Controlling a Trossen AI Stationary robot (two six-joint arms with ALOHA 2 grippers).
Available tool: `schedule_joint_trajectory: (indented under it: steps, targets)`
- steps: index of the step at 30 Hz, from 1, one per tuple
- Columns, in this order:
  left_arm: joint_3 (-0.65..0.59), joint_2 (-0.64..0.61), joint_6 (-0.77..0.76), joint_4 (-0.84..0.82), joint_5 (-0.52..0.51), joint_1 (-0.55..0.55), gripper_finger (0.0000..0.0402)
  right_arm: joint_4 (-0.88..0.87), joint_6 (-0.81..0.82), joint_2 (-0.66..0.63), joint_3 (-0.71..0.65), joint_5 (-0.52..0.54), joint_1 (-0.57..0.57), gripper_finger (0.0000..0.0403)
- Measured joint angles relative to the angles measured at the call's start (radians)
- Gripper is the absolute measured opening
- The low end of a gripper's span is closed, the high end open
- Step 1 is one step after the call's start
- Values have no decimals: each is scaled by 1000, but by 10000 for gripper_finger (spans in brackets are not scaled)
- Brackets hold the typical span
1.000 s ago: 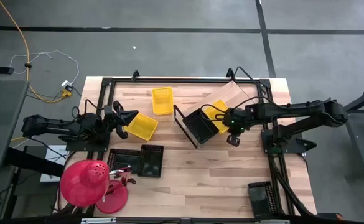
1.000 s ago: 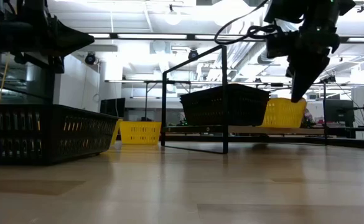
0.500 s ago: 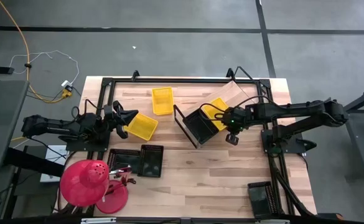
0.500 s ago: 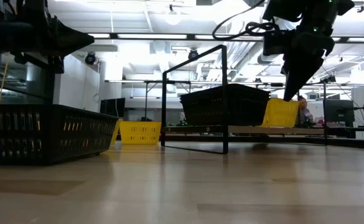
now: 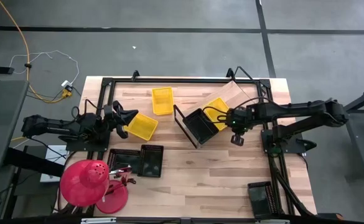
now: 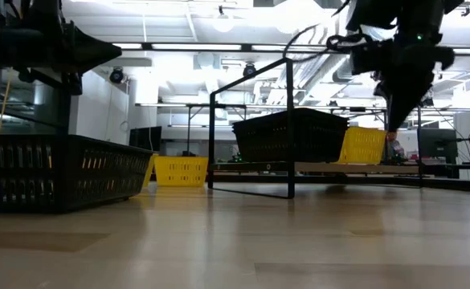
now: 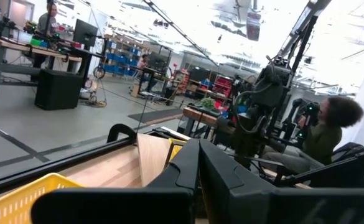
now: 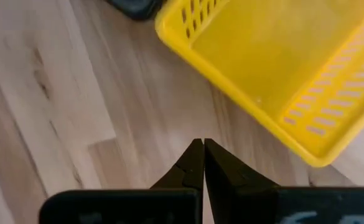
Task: Stack baskets on shelf by color
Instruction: Stack the yellow bin on top of the yellow bin on the shelf
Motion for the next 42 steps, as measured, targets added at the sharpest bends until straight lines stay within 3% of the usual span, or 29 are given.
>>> schedule_joint_trajectory:
  steps: [6,11,23,30,42]
  targets:
    - [0,0,0,1,-69,0,0,24,0,-94,28,3,0,0]
    - [0,0,0,7,-93,0,0,132,-19,-218,-31,40,0,0]
    - [0,0,33,24,-62,0,1,785,-173,-533,-391,86,0,0]
    - [0,0,45,54,-59,0,1,1065,-283,-563,-459,88,0,0]
    - [0,0,105,52,-68,0,21,1133,-349,-557,-459,89,0,0]
